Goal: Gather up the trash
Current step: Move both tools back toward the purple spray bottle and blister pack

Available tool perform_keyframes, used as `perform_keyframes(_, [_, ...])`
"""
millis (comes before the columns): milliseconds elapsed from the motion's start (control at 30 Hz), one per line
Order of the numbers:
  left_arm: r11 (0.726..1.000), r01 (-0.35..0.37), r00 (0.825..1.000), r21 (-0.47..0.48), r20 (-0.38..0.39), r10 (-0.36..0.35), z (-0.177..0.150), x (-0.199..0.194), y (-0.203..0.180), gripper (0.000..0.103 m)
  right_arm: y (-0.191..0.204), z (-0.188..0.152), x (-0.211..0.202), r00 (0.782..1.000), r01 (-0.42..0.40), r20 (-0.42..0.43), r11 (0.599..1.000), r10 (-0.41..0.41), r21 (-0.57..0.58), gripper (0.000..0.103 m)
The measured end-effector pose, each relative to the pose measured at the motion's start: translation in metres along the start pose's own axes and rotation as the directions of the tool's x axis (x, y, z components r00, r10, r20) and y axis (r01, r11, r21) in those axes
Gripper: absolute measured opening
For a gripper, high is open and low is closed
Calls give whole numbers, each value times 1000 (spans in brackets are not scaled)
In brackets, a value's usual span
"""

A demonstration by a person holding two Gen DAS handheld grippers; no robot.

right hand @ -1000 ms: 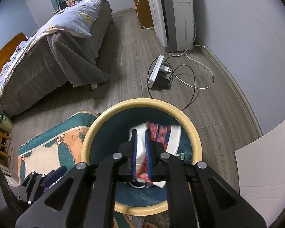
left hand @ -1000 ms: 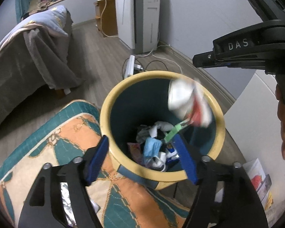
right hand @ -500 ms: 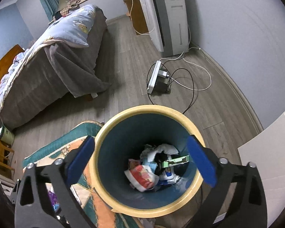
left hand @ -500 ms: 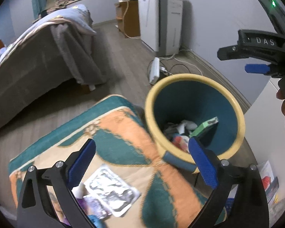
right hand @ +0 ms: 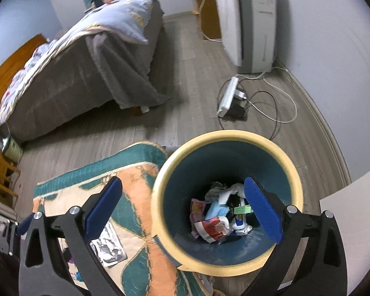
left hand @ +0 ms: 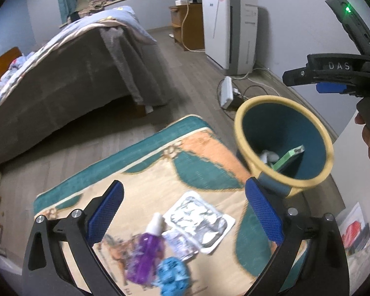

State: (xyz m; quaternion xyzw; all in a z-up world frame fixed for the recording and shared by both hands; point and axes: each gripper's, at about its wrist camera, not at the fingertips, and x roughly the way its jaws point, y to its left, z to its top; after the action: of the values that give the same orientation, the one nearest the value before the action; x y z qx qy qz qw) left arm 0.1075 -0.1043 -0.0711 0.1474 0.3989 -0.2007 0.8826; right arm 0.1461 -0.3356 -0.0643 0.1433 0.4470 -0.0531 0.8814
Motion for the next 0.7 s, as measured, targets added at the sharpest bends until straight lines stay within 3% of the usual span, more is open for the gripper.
perform_keyframes(533, [995, -59, 998, -77, -38, 56, -40, -18, 74, 98, 102, -28, 29, 993, -66, -111, 987, 50, -147, 97])
perform_keyframes(700, [991, -90, 993, -100, -83, 82, -60, -14, 100, 98, 144, -46, 42, 990, -53, -140, 956, 13, -289, 97])
